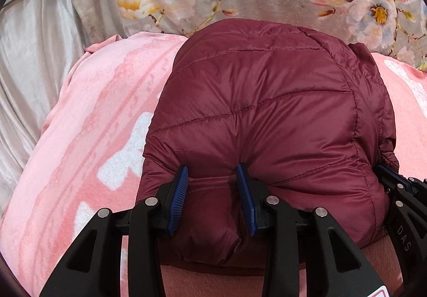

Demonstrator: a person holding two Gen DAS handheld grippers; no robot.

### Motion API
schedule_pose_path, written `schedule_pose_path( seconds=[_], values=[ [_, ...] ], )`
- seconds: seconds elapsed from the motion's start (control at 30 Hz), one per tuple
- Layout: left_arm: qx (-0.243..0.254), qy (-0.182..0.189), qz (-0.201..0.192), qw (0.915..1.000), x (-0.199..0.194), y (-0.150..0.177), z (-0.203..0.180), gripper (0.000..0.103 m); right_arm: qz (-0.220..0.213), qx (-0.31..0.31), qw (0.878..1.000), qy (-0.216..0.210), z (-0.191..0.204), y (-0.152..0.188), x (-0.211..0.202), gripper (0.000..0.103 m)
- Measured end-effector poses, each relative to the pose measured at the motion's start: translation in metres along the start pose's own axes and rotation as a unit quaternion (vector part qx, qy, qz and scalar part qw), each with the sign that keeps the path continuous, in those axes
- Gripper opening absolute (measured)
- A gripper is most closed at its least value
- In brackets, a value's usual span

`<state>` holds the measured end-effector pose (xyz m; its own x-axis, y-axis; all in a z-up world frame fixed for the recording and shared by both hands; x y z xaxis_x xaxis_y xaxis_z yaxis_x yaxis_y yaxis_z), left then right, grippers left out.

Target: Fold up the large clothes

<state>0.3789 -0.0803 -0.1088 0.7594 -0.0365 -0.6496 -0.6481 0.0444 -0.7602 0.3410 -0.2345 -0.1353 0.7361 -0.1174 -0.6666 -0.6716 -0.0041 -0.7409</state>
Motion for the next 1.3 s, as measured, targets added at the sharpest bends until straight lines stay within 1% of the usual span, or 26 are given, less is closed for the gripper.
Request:
schedule_pose_path(
  seconds=[0.7,0.8,0.83,0.87,0.9,0.93,0.97,1.0,1.03,1.07,1.1,1.17,1.2,1.23,1.27,1.3],
  values=[
    [0.0,-0.003,-0.002,1.0,0.001,0.0,-0.001,0.034,0.004,-0.003,1.0,0.003,0.001,-0.001,-0.001,0.0],
    [-0.008,0.006,-0.005,0.9999,-0.001,0.0,0.001,0.034,-0.001,0.002,1.0,-0.002,-0.001,-0.001,-0.003,0.0],
    [-0.014,0.012,-0.007,0.9998,-0.003,-0.001,0.003,0.035,-0.008,0.007,1.0,-0.002,-0.003,-0.001,-0.007,0.0],
    [-0.02,0.016,-0.01,0.9996,-0.008,-0.001,0.006,0.038,-0.014,0.009,1.0,0.003,-0.005,0.0,-0.015,0.0],
    [-0.022,0.019,-0.012,0.9995,-0.011,-0.001,0.006,0.038,-0.018,0.008,1.0,0.005,-0.004,0.0,-0.022,0.002],
    [-0.021,0.023,-0.015,0.9994,-0.021,0.003,0.008,0.041,-0.026,0.007,1.0,0.005,-0.003,0.003,-0.035,0.009],
    [-0.016,0.025,-0.022,0.9993,-0.033,0.009,0.009,0.055,-0.034,0.007,0.999,0.003,-0.001,0.007,-0.047,0.016],
    [-0.013,0.021,-0.032,0.9992,-0.046,0.016,0.012,0.066,-0.04,0.007,0.999,0.001,0.001,0.011,-0.057,0.036],
    [-0.013,0.017,-0.04,0.999,-0.058,0.024,0.015,0.087,-0.05,0.005,0.999,0.003,0.002,0.02,-0.071,0.059],
    [-0.014,0.019,-0.045,0.9987,-0.068,0.031,0.017,0.091,-0.057,0.003,0.998,0.009,0.003,0.03,-0.083,0.066],
    [-0.015,0.026,-0.048,0.9984,-0.079,0.041,0.018,0.091,-0.061,-0.001,0.998,0.012,0.005,0.04,-0.092,0.072],
    [-0.008,0.031,-0.045,0.9984,-0.093,0.056,0.018,0.091,-0.055,-0.009,0.998,0.021,0.009,0.061,-0.104,0.078],
    [-0.006,0.032,-0.044,0.9985,-0.098,0.062,0.019,0.091,-0.051,-0.008,0.998,0.024,0.009,0.069,-0.108,0.087],
    [-0.004,0.026,-0.046,0.9986,-0.105,0.069,0.021,0.091,-0.049,0.0,0.998,0.024,0.009,0.078,-0.116,0.093],
    [-0.003,0.028,-0.046,0.9985,-0.111,0.075,0.021,0.091,-0.055,0.012,0.998,0.021,0.008,0.085,-0.125,0.093],
    [-0.002,0.033,-0.044,0.9985,-0.116,0.081,0.021,0.091,-0.063,0.026,0.998,0.018,0.005,0.091,-0.134,0.096]
  ],
)
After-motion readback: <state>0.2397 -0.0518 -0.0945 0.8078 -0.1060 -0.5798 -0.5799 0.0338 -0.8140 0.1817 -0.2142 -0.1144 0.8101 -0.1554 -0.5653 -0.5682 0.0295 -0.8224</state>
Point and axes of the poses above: each gripper's, at about its wrist camera, not at the fingertips, and x roughly the way its jaws point, z to its left, y to its underside, the point moved 9 cm from there along x, roughly the way its jaws point, and after that the axes turned 10 degrees about -x, right-handed, at the moved point
